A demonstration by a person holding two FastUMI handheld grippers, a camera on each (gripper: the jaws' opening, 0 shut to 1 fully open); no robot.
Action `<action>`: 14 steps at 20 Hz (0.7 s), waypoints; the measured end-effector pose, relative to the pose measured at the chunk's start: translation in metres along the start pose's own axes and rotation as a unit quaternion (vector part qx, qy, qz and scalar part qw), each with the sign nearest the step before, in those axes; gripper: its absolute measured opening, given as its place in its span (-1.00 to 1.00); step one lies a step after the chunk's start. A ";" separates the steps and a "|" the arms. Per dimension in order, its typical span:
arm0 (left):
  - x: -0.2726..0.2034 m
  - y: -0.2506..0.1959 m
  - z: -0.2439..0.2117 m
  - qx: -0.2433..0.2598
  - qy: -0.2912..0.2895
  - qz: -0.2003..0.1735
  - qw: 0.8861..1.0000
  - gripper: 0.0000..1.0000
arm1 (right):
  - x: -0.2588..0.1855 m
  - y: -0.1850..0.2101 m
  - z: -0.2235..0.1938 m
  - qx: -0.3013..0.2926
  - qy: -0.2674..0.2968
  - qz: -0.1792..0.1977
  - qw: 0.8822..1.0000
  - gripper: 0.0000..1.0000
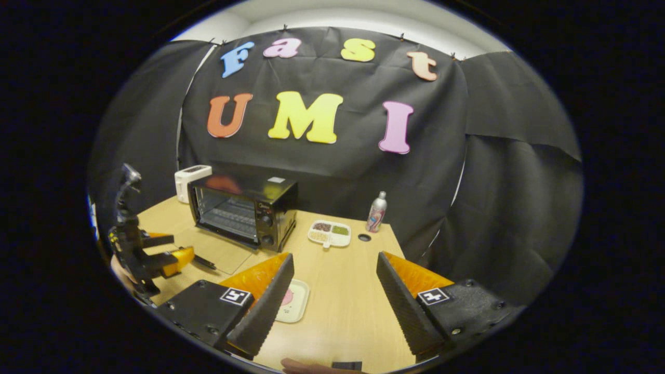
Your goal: Open the electric oven with the left hand, put the food in, and close the electric oven.
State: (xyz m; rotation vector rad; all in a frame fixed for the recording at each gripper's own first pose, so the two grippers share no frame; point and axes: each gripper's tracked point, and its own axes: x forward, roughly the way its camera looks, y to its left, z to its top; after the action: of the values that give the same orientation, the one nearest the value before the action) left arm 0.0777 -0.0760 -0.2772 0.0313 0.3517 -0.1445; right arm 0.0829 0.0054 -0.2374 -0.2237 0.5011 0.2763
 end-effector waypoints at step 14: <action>-0.113 0.013 0.104 -0.014 -0.159 0.043 0.986 0.88 | 0.136 0.044 -0.143 0.102 0.334 0.111 0.930 0.53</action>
State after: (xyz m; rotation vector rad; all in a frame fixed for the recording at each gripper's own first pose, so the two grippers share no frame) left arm 0.0105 -0.0534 -0.1409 -0.0042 0.0342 -0.0581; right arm 0.1206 0.0354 -0.4339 -0.0505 1.2309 0.3650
